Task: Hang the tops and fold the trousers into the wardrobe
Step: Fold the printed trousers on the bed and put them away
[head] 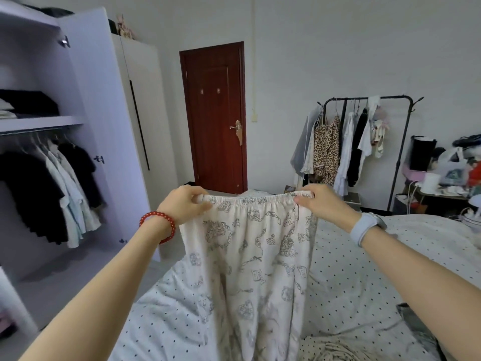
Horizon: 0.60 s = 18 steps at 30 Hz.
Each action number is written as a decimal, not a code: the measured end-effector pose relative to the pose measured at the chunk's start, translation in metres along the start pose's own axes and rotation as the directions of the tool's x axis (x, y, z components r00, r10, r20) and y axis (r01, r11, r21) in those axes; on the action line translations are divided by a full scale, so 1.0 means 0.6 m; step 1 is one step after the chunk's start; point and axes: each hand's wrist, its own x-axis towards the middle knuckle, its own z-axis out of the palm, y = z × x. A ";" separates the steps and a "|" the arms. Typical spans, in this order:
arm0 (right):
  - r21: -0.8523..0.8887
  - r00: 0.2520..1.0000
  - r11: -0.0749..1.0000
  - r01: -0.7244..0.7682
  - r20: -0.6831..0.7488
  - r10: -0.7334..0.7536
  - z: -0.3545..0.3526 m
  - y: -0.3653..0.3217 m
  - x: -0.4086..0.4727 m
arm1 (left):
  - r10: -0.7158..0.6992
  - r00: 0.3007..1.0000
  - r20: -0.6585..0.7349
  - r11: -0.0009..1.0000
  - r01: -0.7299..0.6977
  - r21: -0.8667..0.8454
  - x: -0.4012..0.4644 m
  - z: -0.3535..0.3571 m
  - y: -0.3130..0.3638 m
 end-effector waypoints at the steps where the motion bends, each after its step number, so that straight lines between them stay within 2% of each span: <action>1: 0.064 0.999 0.998 -0.025 0.021 0.024 -0.008 -0.005 0.004 | 0.007 0.999 -0.033 1.000 -0.007 0.007 0.001 -0.006 0.003; 4: 0.400 0.989 0.909 -0.120 0.127 0.075 -0.032 -0.025 0.005 | -0.033 0.995 -0.096 0.988 0.018 -0.151 0.000 -0.021 0.012; 5: 0.452 0.984 0.879 -0.149 0.155 0.087 -0.034 -0.027 0.005 | -0.083 0.993 -0.080 0.976 0.065 -0.208 -0.001 -0.022 0.013; 6: 0.429 0.977 0.884 -0.185 0.179 0.118 -0.032 -0.026 0.004 | -0.139 0.989 -0.053 0.968 0.124 -0.218 0.000 -0.021 0.012; 9: 0.212 0.936 0.920 -0.330 0.196 0.291 -0.009 -0.012 -0.001 | -0.326 0.940 0.096 0.942 0.332 -0.049 -0.001 0.003 0.018; 11: 0.204 0.911 0.892 -0.404 0.176 0.373 0.015 -0.008 -0.008 | -0.388 0.909 0.153 0.913 0.401 -0.070 -0.007 0.028 0.033; 14: 0.321 0.940 0.884 -0.339 0.151 0.306 0.052 -0.023 -0.024 | -0.375 0.898 0.231 0.821 0.438 -0.368 -0.016 0.059 0.066; 16: 0.439 0.963 0.860 -0.261 0.180 0.201 0.069 -0.041 -0.040 | -0.302 0.902 0.308 0.671 0.431 -0.604 -0.024 0.074 0.091; 18: 0.520 0.972 0.827 -0.215 0.192 0.133 0.075 -0.055 -0.054 | -0.210 0.919 0.335 0.528 0.395 -0.752 -0.034 0.087 0.109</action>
